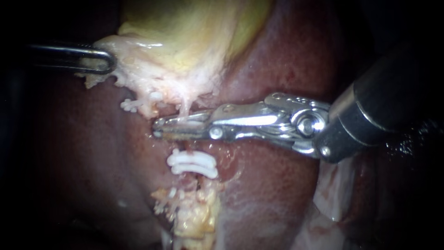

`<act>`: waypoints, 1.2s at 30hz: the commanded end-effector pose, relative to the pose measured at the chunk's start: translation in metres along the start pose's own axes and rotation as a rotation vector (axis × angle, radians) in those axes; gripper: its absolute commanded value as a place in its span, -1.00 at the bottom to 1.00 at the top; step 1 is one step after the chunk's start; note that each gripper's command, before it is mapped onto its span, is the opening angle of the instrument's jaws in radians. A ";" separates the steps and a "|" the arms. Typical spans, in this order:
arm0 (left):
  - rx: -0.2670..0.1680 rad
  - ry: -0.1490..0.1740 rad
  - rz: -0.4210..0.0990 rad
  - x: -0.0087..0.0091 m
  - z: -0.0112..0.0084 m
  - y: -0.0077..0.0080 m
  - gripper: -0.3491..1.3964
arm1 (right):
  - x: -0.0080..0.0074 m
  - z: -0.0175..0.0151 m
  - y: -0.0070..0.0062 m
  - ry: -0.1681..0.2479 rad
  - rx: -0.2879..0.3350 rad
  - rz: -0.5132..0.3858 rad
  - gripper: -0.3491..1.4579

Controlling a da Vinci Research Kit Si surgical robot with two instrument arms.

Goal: Going back third clip right tube

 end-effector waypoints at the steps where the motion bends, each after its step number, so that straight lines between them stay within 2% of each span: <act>1: 0.000 0.000 0.000 0.0000 0.0000 0.0000 -1.00 | -0.0001 0.0001 0.0001 0.009 0.004 0.000 -0.84; 2: 0.000 0.000 0.000 0.0000 0.0000 0.0000 -1.00 | -0.0001 0.0002 0.0002 0.016 0.009 -0.001 -0.63; 4: 0.000 0.000 0.000 0.0000 0.0000 0.0000 -1.00 | -0.0002 0.0005 0.0006 0.017 0.007 -0.002 -0.38; 7: 0.000 0.000 0.000 0.0000 0.0000 0.0000 -1.00 | -0.0005 0.0012 0.0016 0.022 0.001 -0.006 -0.18; 11: 0.000 0.000 0.000 0.0000 0.0000 0.0000 -1.00 | -0.0012 0.0014 0.0036 0.044 -0.039 -0.018 -0.13; 16: 0.000 0.000 0.000 0.0000 0.0000 0.0000 -1.00 | -0.0015 0.0000 0.0063 0.075 -0.085 -0.018 -0.11; 21: 0.000 0.000 0.000 0.0000 0.0000 0.0000 -1.00 | -0.0016 -0.0016 0.0078 0.082 -0.097 -0.015 -0.11; 27: 0.000 0.000 0.000 0.0000 -0.0001 0.0000 -1.00 | -0.0018 -0.0025 0.0077 0.081 -0.099 -0.051 -0.10; 36: -0.001 0.000 0.000 -0.0001 -0.0002 0.0000 -1.00 | -0.0027 -0.0057 0.0057 0.069 -0.099 -0.210 -0.07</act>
